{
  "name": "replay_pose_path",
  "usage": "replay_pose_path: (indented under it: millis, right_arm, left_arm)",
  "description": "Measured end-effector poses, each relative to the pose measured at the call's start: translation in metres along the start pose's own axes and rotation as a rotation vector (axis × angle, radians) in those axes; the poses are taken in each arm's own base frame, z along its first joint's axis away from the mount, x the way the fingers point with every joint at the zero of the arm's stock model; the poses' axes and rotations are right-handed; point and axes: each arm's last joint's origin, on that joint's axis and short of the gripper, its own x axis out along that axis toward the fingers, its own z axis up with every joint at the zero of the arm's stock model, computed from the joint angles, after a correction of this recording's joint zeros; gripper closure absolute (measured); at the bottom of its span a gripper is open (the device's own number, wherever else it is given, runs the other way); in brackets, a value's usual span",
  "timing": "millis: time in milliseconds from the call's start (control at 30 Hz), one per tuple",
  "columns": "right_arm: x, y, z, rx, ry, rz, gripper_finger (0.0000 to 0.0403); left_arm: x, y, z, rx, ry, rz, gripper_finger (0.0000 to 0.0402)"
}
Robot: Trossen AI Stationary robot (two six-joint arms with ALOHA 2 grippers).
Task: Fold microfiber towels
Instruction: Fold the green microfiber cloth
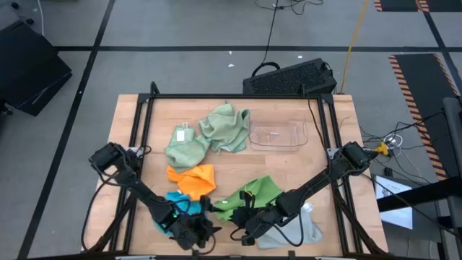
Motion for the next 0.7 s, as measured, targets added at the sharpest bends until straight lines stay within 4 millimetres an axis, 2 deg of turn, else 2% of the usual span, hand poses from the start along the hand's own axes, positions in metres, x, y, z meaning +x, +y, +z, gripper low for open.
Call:
replay_pose_path:
  millis: [133, 267, 533, 700]
  right_arm:
    - [-0.002, 0.0, 0.001, -0.019, 0.001, -0.001, 0.0399]
    - [-0.003, -0.001, 0.002, -0.023, -0.002, -0.002, 0.0399]
    - [-0.001, -0.004, 0.003, -0.019, -0.001, -0.008, 0.0399]
    - [-0.001, -0.004, 0.003, -0.017, 0.0, -0.005, 0.0399]
  left_arm:
    - [0.012, -0.001, -0.012, -0.001, 0.055, 0.009, 0.0059]
    - [0.019, -0.001, -0.022, -0.009, 0.102, 0.045, 0.008]
    - [0.026, 0.004, -0.042, -0.033, 0.225, 0.131, 0.0177]
    - [0.026, 0.005, -0.044, -0.041, 0.24, 0.153, 0.0236]
